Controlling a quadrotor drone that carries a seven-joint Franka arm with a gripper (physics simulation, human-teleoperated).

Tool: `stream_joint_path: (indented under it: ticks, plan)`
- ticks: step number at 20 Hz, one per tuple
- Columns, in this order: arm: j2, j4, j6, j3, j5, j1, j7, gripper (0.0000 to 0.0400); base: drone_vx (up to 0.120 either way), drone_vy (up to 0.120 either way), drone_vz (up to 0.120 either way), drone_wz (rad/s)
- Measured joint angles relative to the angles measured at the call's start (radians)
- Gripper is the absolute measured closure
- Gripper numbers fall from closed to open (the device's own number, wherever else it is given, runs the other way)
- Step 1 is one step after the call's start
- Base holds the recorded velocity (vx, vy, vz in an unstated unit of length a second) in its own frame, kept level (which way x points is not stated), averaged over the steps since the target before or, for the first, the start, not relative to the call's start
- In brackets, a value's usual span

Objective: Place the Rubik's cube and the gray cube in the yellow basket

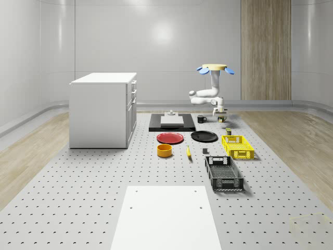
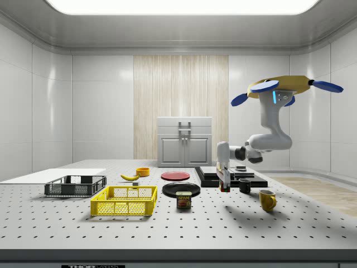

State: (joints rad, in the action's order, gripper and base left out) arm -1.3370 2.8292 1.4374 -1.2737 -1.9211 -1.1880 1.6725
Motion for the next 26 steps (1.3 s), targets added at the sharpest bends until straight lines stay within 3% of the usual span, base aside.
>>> stream_joint_path:
  ticks: [6,14,26]
  plan:
    - [-0.014,0.003,0.005,-0.026,0.029,-0.007,0.008,0.0075,0.047,0.007,0.087,0.000]
    - [-0.035,0.003,0.022,-0.037,0.046,-0.014,0.014,0.0075,0.120,0.120,0.000,0.000]
    - [-0.065,0.002,0.049,-0.044,0.061,-0.023,0.022,0.0075,0.120,0.000,0.000,0.000]
